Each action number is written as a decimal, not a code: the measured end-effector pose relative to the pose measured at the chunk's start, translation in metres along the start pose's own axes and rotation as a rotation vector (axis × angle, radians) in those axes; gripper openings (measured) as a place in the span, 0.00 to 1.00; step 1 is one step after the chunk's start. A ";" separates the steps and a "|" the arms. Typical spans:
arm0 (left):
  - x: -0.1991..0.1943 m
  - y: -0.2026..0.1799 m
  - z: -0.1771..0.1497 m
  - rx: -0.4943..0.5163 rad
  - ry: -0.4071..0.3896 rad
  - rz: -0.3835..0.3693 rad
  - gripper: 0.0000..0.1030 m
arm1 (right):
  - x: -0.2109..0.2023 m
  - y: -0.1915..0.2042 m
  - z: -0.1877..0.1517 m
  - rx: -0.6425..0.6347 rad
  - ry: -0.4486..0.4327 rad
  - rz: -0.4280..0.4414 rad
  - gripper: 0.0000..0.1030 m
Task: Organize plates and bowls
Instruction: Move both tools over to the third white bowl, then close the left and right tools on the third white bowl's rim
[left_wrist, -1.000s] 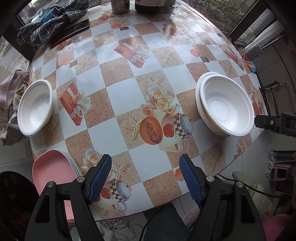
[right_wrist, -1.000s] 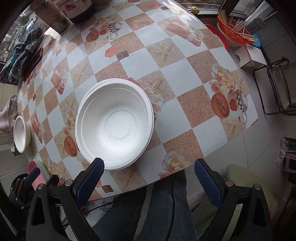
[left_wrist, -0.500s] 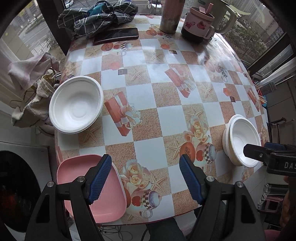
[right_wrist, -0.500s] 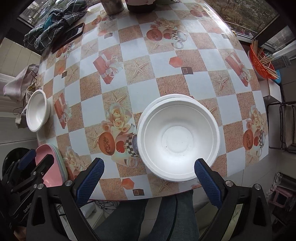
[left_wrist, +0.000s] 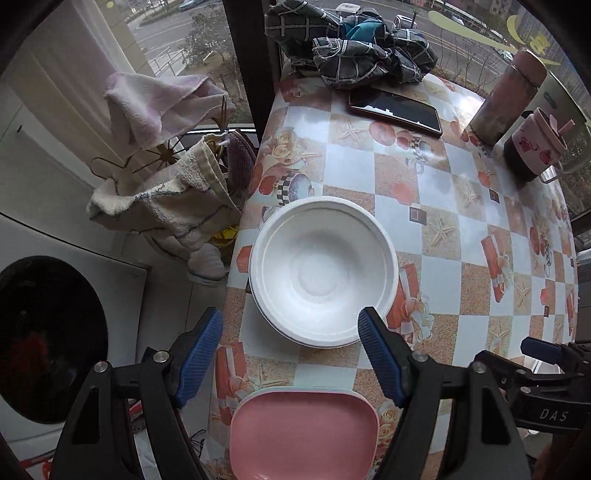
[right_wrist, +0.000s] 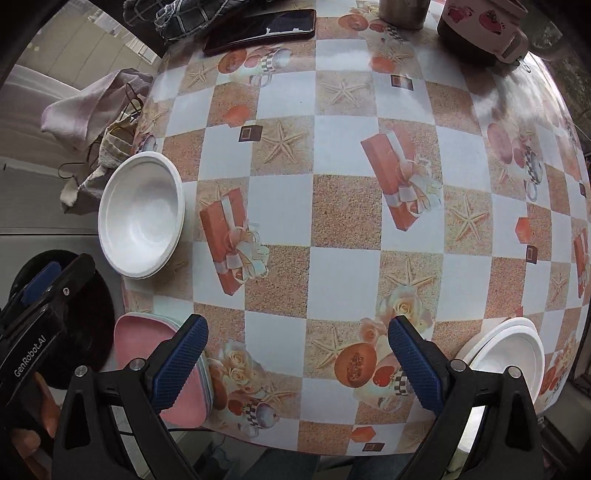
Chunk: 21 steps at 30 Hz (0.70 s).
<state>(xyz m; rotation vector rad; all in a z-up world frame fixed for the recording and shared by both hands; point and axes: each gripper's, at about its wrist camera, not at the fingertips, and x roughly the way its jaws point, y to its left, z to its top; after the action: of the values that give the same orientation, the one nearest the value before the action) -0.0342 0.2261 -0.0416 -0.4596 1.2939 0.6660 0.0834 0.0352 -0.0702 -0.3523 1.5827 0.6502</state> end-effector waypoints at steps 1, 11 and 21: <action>0.006 0.004 0.004 -0.008 0.007 0.008 0.77 | 0.005 0.007 0.006 -0.005 0.003 0.015 0.96; 0.063 0.015 0.033 0.000 0.071 0.055 0.76 | 0.054 0.051 0.047 -0.004 0.021 0.072 0.96; 0.106 0.024 0.044 -0.005 0.140 0.068 0.64 | 0.081 0.061 0.063 0.018 0.030 0.098 0.92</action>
<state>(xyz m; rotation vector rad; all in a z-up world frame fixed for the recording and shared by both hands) -0.0050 0.2923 -0.1333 -0.4747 1.4460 0.7039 0.0876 0.1332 -0.1383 -0.2729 1.6412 0.7084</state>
